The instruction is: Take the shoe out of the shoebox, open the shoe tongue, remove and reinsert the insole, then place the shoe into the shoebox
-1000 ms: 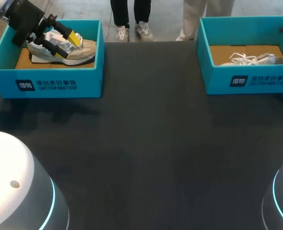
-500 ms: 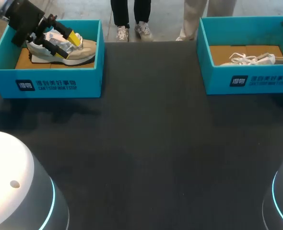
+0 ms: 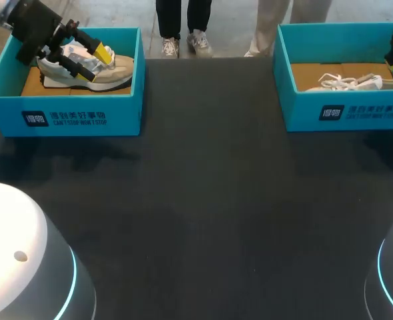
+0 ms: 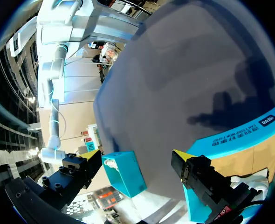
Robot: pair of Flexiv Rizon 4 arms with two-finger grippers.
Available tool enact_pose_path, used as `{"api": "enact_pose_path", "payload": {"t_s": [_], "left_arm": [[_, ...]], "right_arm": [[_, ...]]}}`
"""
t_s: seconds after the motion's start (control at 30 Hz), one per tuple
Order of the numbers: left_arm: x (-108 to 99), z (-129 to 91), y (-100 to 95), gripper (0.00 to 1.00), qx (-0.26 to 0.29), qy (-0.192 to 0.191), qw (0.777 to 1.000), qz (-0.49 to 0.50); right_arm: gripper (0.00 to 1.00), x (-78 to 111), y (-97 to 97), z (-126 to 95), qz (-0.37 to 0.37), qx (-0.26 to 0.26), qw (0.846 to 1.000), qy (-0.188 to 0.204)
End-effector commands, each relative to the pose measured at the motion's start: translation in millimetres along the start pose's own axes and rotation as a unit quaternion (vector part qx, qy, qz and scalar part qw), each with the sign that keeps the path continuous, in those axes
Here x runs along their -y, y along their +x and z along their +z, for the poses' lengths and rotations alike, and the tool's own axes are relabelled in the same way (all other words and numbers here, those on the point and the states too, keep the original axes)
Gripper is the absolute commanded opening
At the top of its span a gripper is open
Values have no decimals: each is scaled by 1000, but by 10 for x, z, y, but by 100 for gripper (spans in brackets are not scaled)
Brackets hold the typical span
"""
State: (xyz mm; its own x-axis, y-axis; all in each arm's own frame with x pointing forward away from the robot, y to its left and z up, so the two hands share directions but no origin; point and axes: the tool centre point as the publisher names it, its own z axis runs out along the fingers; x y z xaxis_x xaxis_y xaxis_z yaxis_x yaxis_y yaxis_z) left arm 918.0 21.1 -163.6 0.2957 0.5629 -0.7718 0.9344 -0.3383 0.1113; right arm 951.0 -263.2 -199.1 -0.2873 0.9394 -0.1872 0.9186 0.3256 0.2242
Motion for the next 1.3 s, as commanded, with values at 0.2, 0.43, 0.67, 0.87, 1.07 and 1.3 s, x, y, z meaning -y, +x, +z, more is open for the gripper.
{"api": "enact_pose_path", "payload": {"t_s": [0.2, 0.43, 0.67, 0.87, 1.07, 1.3], "left_arm": [[-24, 23, 39, 100, -53, -2, 998, 34], [-127, -102, 267, 100, -114, 1, 993, 25], [-264, -309, 497, 100, -147, -12, 989, -3], [-372, -504, 770, 100, -194, -34, 980, -16], [-482, -776, 1078, 100, -229, -53, 971, -32], [-600, -1104, 1472, 100, -272, -50, 960, -47]], "right_arm": [[100, 22, -4, 9, -1, 0, 1000, -4], [100, 22, -4, 9, -1, 0, 1000, -4], [100, 22, -4, 9, -1, 0, 1000, -4], [100, 22, -4, 9, -1, 0, 1000, -4], [100, 22, -4, 9, -1, 0, 1000, -4], [100, 22, -4, 9, -1, 0, 1000, -4]]}}
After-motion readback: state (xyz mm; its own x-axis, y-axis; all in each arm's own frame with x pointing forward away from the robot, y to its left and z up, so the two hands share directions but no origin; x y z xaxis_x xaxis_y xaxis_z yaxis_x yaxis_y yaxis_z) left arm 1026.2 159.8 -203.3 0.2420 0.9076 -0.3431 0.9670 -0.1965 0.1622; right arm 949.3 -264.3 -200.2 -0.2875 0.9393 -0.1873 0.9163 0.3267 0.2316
